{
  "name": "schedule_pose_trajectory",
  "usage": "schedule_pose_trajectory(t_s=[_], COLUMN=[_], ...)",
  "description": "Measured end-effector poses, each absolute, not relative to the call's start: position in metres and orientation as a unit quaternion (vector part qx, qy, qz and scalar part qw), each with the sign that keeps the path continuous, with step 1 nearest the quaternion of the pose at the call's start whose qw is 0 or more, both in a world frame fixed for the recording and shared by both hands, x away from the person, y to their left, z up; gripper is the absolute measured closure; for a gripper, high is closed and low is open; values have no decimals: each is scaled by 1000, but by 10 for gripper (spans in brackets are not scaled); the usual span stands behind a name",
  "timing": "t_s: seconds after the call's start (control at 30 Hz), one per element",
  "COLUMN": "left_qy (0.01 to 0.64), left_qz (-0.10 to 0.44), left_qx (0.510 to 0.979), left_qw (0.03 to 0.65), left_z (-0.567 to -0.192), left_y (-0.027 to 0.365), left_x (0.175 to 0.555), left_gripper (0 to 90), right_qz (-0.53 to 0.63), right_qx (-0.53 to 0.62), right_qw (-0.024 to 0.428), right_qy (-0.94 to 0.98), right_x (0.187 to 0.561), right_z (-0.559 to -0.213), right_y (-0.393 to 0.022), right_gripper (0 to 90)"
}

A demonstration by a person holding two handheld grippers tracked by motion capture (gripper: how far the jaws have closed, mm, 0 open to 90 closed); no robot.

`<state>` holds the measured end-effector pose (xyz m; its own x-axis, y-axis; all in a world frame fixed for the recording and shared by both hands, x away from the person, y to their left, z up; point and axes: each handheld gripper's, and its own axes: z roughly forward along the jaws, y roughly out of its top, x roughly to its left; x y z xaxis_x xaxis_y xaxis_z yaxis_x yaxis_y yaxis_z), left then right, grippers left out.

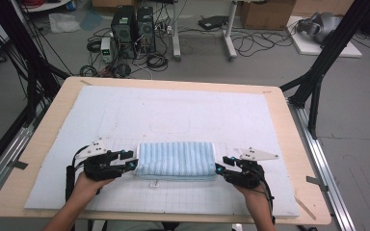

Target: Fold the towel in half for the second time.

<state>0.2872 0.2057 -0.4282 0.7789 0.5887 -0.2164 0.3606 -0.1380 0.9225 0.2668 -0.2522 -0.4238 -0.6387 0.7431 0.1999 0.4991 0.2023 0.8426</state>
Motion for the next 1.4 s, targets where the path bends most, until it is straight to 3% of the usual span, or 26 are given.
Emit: schedule_pose_trajectory(t_s=[0.23,0.4,0.6,0.77,0.9,1.0,1.17,1.4], left_qy=[320,305,310,303,305,309,308,343], left_qz=[100,74,90,101,101,111,136,153], left_qx=[750,776,828,835,830,811,772,731], left_qw=[570,546,460,448,455,485,539,570], left_z=[-425,-437,-446,-447,-447,-446,-439,-425], left_y=[191,176,168,169,171,177,188,203], left_x=[304,306,308,307,307,309,314,326], left_gripper=[568,578,620,628,613,511,433,410], right_qz=[483,422,382,381,392,422,471,462], right_qx=[378,360,336,328,330,334,359,391], right_qw=[130,132,140,140,117,113,142,184], right_qy=[779,822,849,853,850,835,793,774], right_x=[278,282,277,273,272,271,277,282], right_z=[-423,-435,-441,-441,-440,-435,-425,-418], right_y=[-228,-208,-202,-202,-208,-214,-226,-247], right_gripper=[614,607,569,549,492,428,304,216])
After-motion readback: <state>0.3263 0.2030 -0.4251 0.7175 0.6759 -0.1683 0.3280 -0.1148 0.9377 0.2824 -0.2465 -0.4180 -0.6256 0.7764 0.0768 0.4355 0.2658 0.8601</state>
